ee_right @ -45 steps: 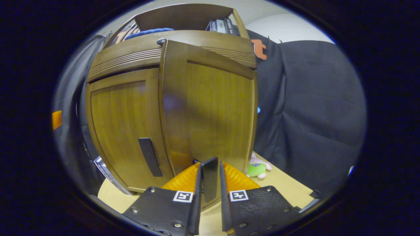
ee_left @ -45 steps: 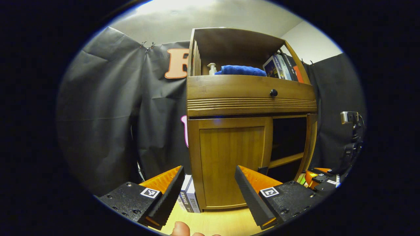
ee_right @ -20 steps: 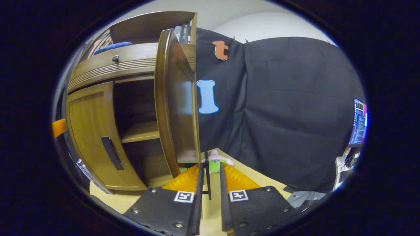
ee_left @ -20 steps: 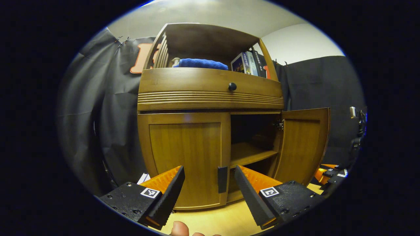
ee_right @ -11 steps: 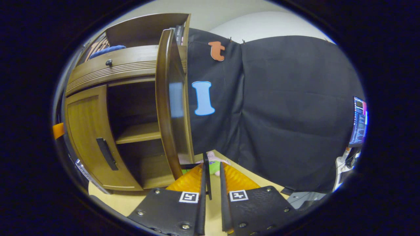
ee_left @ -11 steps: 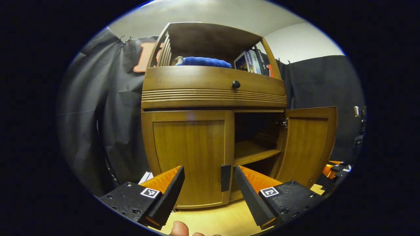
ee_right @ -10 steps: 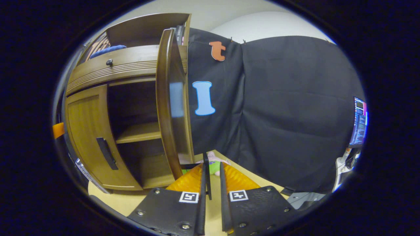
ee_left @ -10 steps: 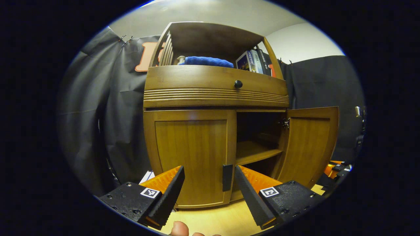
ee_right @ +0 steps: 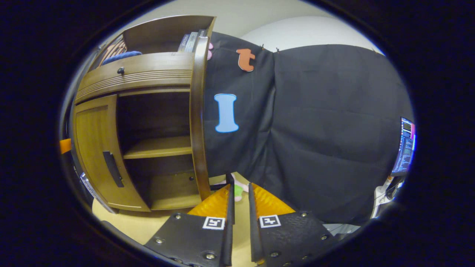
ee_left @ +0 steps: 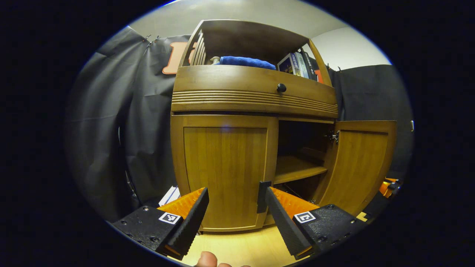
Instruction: Open the right door of the double-door shoe cabinet with the right hand, and open the left door with the left hand.
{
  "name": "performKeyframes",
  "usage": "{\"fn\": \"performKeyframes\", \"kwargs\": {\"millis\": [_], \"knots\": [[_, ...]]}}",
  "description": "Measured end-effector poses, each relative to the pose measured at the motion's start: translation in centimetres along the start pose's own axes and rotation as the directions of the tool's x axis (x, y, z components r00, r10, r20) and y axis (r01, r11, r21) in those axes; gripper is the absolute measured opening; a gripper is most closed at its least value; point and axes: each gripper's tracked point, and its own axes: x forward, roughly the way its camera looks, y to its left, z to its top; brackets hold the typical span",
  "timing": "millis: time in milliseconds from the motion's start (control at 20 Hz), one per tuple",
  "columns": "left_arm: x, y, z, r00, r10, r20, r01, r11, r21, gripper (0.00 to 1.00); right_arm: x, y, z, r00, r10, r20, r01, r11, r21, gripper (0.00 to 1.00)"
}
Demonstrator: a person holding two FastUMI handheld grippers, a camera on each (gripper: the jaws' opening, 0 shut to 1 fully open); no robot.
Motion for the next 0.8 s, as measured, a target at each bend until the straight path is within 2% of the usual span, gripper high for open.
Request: {"fn": "performKeyframes", "kwargs": {"millis": [350, 450, 800], "knots": [[2.6, -2.3, -1.0, 1.0, 0.002, -0.027, -0.002, 1.0, 0.008, 0.95, 1.5, -4.3, 0.4, 0.998, -0.059, 0.001, 0.059, 0.998, -0.009, 0.19], [3.5, -3.0, -1.3, 0.999, 0.005, -0.039, -0.005, 1.0, 0.01, 0.95, 1.8, -4.0, 0.5, 1.0, -0.031, -0.005, 0.031, 1.0, 0.007, 0.2], [7.1, -4.3, -1.6, 0.998, 0.043, -0.047, -0.042, 0.999, 0.012, 0.96, 3.1, -5.3, 2.8, 1.0, -0.02, 0.023, 0.02, 0.999, 0.025, 0.2]]}}
